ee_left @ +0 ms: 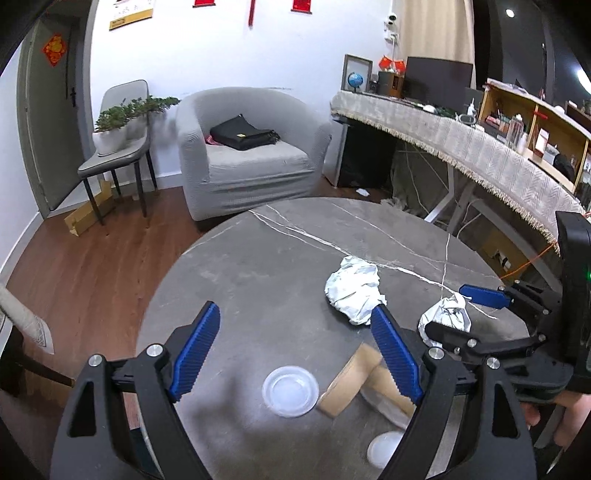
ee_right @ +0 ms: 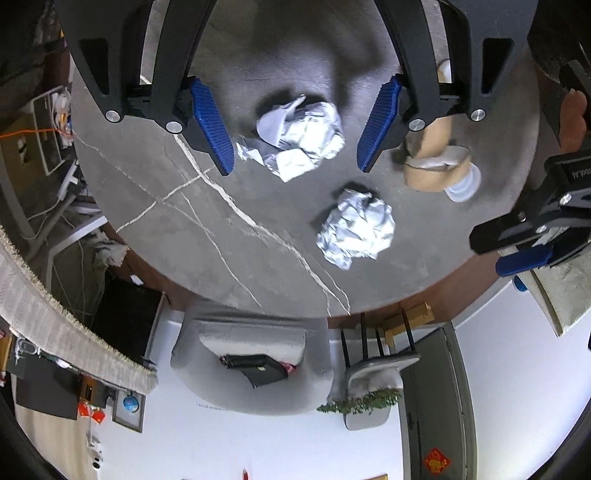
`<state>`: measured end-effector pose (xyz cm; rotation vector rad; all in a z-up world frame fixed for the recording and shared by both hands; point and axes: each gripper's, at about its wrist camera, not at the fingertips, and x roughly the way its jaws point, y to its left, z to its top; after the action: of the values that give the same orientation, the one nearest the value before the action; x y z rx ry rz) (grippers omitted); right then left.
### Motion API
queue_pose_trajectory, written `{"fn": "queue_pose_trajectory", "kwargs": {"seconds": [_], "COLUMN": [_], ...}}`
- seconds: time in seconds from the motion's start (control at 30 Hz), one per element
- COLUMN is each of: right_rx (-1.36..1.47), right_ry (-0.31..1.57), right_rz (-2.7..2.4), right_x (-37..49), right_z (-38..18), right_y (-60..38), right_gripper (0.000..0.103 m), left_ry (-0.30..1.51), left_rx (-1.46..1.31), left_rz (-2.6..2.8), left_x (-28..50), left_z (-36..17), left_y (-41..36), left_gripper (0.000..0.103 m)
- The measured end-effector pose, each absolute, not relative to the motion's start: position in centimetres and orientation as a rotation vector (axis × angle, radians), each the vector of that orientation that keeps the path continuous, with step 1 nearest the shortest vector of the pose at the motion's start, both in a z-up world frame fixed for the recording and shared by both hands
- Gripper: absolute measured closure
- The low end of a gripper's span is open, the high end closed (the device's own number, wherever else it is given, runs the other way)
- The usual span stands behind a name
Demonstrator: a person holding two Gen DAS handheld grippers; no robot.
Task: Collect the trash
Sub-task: 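Grasp the crumpled white paper with the right tool while the left tool grasps a foil ball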
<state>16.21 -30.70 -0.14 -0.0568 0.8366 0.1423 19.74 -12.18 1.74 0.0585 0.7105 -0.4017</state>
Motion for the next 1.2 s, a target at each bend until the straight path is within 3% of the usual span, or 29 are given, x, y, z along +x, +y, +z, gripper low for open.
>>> {"fn": "queue_pose_trajectory", "kwargs": {"seconds": [0.2,0.73,0.93,1.07,1.2], "right_rx": [-0.026,0.098,0.103,0.126,0.125], "right_ry": [0.858,0.771,0.775,0.770,0.764], "right_rz": [0.161,0.121,0.126,0.132,0.153], "right_x": [16.7,14.6,14.2,14.1,14.1], "right_z": [-0.8,1.2,0.9,0.9,0.9], "right_y": [-31.5,-37.3,-38.0,-38.1,-37.2], "right_gripper": [0.051,0.052,0.052,0.052,0.052], "left_ry": [0.748,0.830,0.880,0.897,0.875], "left_rx": [0.067,0.146,0.145,0.144,0.152], "left_rz": [-0.436,-0.435,-0.405,-0.396,-0.400], "left_x": [21.3,23.2,24.3,24.5,23.9], "left_z": [0.9,-1.7,-2.9,-3.4,-3.3], "left_y": [-14.8,-20.0,-20.6,-20.6,-20.2], "left_gripper": [0.017,0.022,0.031,0.047,0.050]}}
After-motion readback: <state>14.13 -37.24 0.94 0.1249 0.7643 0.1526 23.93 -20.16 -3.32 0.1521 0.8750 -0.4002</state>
